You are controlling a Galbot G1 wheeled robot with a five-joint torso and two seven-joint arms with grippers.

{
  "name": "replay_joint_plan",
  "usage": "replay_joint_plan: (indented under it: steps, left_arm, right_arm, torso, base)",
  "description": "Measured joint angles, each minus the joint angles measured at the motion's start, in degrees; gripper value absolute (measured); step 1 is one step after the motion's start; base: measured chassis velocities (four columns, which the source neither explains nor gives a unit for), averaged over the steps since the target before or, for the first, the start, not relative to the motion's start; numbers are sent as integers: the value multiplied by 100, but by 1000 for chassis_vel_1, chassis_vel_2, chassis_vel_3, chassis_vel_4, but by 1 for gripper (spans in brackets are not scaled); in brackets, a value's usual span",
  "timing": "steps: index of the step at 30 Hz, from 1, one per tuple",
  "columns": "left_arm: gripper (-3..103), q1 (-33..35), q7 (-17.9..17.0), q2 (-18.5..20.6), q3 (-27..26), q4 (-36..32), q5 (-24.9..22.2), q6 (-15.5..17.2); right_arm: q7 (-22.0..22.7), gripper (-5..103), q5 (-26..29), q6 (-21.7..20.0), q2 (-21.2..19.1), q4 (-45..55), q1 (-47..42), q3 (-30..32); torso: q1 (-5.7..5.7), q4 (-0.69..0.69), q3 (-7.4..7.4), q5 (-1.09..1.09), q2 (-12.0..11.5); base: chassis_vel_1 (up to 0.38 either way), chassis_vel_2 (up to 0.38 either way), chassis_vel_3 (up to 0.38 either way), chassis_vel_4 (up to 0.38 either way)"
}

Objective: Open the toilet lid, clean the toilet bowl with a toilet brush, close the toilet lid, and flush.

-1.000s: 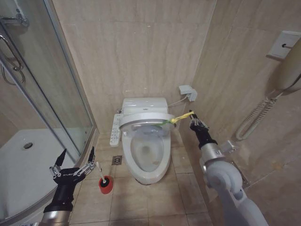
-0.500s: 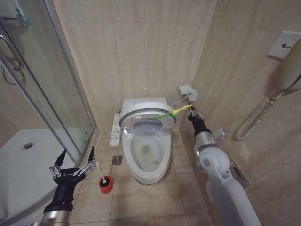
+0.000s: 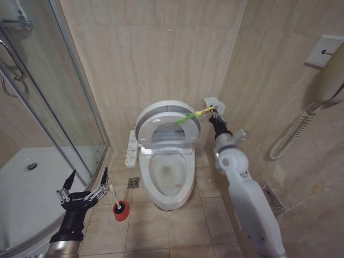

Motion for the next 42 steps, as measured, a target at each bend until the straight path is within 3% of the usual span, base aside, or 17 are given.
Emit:
replay_joint_plan:
  steps: [12,15,25,42]
  left_arm:
    - [100,0,0,0,0,0,0,0]
    - [100,0,0,0,0,0,0,0]
    - [100,0,0,0,0,0,0,0]
    - [100,0,0,0,0,0,0,0]
  right_arm:
    - [-128,1,-364,245,96,-1007,844,-464]
    - [-189,1,-703,442,102,-1441,1246,-650]
    - [-294,1,-1045,599,273,-2386,2373,-834]
    - [-393,1,-1535,775,702,-3045,2799,-1119]
  torso:
    - [0,-2,0,0,0]
    - [1,-1,0,1,0]
    - [1,0,0,0,-1]
    - [0,-4,0,1,0]
  base:
    - [0,0,0,0]
    - [0,0,0,0]
    - [0,0,0,0]
    - [0,0,0,0]
